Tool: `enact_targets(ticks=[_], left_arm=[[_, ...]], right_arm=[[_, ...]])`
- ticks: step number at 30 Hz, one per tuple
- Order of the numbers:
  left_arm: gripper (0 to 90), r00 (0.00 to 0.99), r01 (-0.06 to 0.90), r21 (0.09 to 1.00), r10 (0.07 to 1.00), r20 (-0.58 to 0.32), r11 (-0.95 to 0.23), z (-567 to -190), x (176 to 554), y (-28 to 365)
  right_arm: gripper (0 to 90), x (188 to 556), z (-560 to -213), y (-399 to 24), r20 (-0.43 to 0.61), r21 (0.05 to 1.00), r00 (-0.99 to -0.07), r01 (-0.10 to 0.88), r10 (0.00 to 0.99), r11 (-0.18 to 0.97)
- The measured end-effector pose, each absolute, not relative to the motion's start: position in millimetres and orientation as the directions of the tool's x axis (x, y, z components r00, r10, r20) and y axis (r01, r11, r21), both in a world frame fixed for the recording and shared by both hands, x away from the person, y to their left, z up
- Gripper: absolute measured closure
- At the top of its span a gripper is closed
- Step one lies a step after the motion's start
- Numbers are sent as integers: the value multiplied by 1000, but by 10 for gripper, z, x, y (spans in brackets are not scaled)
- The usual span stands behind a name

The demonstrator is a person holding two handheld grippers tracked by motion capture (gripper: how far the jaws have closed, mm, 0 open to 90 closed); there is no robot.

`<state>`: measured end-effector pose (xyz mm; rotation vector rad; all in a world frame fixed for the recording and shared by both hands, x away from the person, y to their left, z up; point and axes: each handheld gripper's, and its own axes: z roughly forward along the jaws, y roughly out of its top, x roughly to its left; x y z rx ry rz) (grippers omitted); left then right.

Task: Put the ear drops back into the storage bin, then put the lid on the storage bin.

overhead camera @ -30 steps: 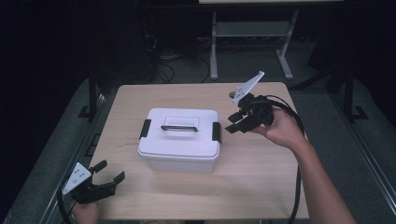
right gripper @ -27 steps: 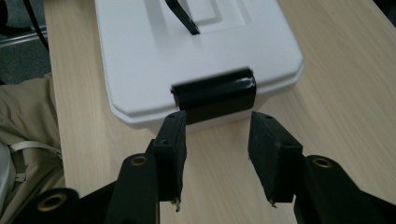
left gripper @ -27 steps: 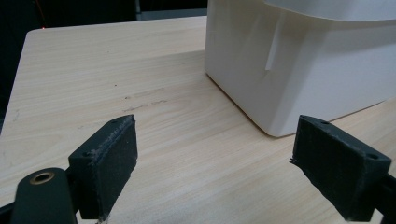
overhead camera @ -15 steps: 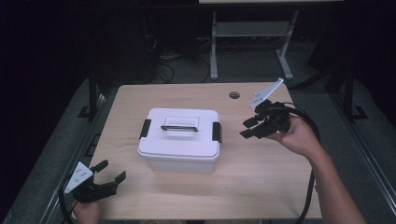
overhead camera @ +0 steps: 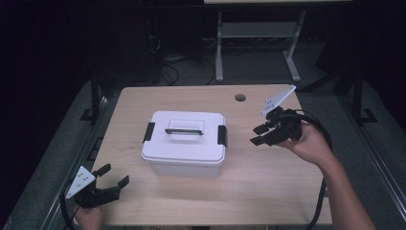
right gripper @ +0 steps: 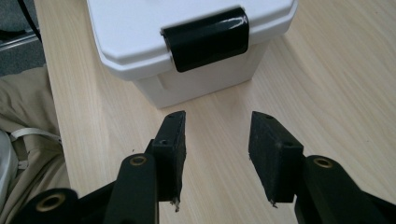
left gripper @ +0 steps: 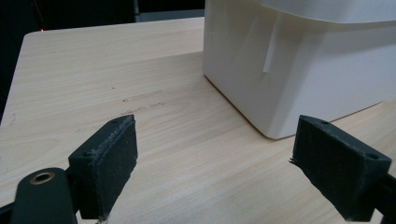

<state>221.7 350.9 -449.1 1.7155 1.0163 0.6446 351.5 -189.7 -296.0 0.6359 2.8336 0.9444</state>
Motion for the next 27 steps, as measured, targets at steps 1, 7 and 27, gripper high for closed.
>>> enact_targets(ticks=[1, 7, 27], left_arm=[[130, 503, 333, 932, 863, -46, -144, -4494, 2220, 3516], [130, 509, 332, 930, 860, -39, -155, -4492, 2232, 3498], [130, 507, 334, 930, 861, -41, -152, -4496, 2242, 3494]], right_arm=[[557, 3508, -2980, -1922, 52, 592, -908, 364, 417, 719], [555, 3479, -3043, -2012, 62, 591, -900, 382, 432, 710], [551, 3381, -3324, -2243, 104, 580, -875, 439, 473, 686]])
